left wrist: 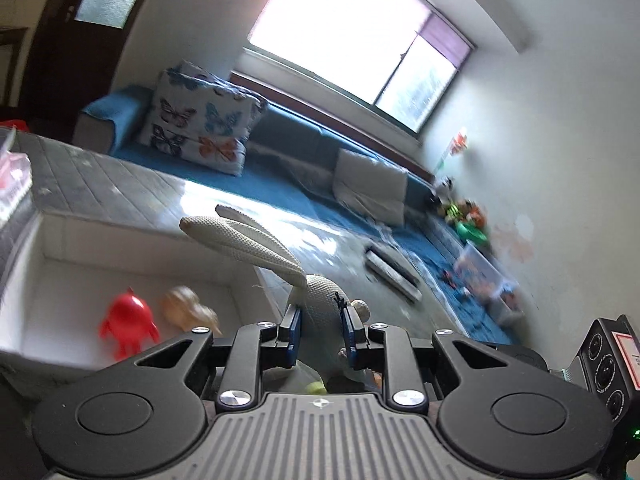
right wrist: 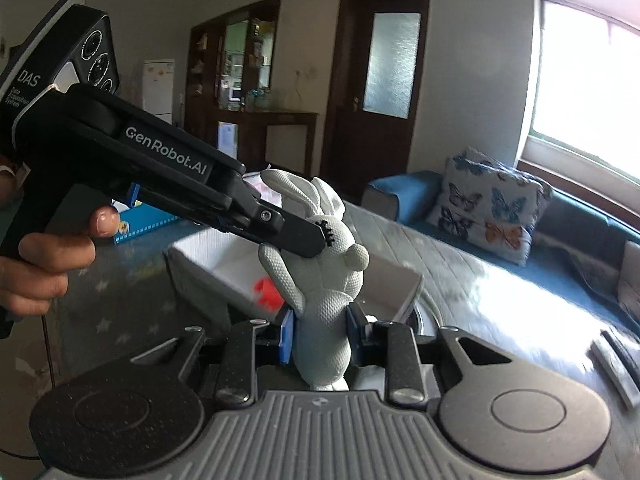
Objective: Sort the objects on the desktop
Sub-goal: 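Lift the rabbit plush with the left gripper and carry it over the box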
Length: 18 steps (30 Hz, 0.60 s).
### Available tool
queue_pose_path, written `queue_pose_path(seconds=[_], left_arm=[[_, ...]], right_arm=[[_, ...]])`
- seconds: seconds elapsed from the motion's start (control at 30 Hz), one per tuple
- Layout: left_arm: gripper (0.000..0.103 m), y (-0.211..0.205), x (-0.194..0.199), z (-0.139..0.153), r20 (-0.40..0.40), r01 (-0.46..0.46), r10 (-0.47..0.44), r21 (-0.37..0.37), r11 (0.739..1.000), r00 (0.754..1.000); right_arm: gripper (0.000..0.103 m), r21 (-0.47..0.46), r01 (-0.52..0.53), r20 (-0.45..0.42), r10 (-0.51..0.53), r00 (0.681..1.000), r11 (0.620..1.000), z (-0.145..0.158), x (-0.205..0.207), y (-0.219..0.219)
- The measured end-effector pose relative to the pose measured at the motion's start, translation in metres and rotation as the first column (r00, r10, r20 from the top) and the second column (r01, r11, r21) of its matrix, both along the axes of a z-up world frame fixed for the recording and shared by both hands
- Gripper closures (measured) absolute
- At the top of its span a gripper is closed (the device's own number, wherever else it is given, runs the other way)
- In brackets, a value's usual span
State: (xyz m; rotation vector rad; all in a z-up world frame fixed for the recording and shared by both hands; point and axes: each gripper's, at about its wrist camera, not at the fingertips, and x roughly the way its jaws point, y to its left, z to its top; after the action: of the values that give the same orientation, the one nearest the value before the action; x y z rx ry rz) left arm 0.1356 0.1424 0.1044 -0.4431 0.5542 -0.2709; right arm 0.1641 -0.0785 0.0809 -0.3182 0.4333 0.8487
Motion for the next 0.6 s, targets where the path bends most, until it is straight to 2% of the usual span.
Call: queue_pose_path(seconds=[0.27, 0.6], left_arm=[[0.079, 0.034, 0.035, 0.001, -0.012, -0.076, 0.076, 0.014, 0.997, 0.997], [0.079, 0.067, 0.076, -0.048, -0.156, -0.12, 0.115, -0.025, 0.992, 0.981]], right_arm=[[0.077, -0.024, -0.057, -0.003, 0.057, 0.998, 0.998, -0.002, 0.045, 0.048], [0.077, -0.097, -0.087, -0.125, 0.075, 0.989, 0.991, -0.044, 0.092, 0.087]])
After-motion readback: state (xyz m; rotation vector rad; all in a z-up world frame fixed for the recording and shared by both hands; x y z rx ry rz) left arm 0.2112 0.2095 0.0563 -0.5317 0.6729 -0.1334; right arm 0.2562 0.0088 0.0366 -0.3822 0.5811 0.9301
